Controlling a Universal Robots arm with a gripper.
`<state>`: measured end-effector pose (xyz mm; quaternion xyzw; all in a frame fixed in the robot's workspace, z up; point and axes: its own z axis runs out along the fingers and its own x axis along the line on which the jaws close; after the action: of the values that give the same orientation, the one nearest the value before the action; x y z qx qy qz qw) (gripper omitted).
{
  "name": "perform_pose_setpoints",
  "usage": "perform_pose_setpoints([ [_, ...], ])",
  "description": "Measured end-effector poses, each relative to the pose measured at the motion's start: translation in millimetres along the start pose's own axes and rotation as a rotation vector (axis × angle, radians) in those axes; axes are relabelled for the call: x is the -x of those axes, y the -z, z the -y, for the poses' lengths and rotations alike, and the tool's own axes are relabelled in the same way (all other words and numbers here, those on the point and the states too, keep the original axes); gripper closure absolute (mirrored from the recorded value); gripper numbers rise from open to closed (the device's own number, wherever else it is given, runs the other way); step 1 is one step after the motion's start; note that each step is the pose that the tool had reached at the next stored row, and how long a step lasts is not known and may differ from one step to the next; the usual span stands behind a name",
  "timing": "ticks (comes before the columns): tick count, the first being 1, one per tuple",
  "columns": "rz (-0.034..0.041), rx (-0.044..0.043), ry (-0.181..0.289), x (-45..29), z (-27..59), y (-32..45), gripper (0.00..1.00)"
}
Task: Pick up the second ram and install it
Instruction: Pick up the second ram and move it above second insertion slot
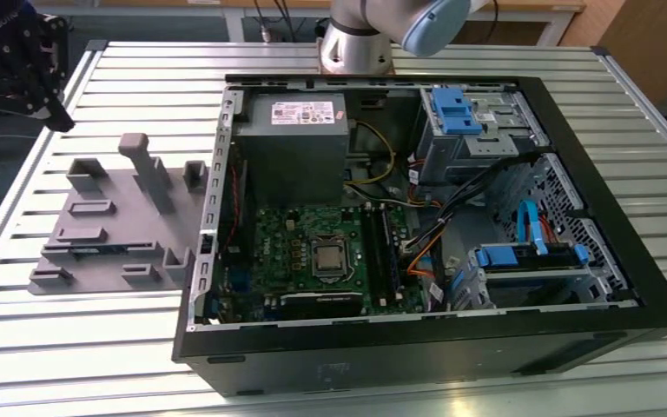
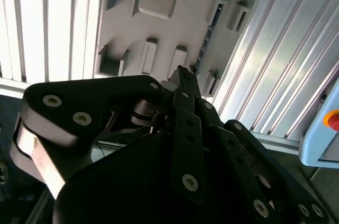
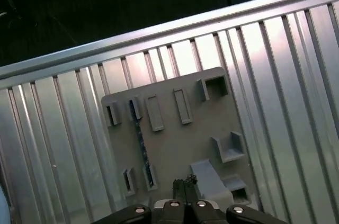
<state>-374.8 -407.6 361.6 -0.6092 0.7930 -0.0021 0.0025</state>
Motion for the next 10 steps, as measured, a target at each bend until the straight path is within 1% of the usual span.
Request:
perform_pose_setpoints([
  [3, -0.0001, 0.0014, 0.035, -0.3, -0.4, -3.0, 0.89],
  [5, -0.0003, 0.0018, 0.043, -1.2, -3.5, -4.7, 0.89],
  [7, -0.0001, 0.0017, 0.044, -3.5, -11.6, -6.3, 0.77],
  [8, -0.0002, 0.0017, 0.045, -4.8, -15.9, -7.1, 0.77],
  [9, -0.0001, 0.0017, 0.046, -6.0, -19.2, -8.2, 0.71],
  [10, 0.0002, 0.0015, 0.050, -6.8, -20.1, -9.7, 0.65],
])
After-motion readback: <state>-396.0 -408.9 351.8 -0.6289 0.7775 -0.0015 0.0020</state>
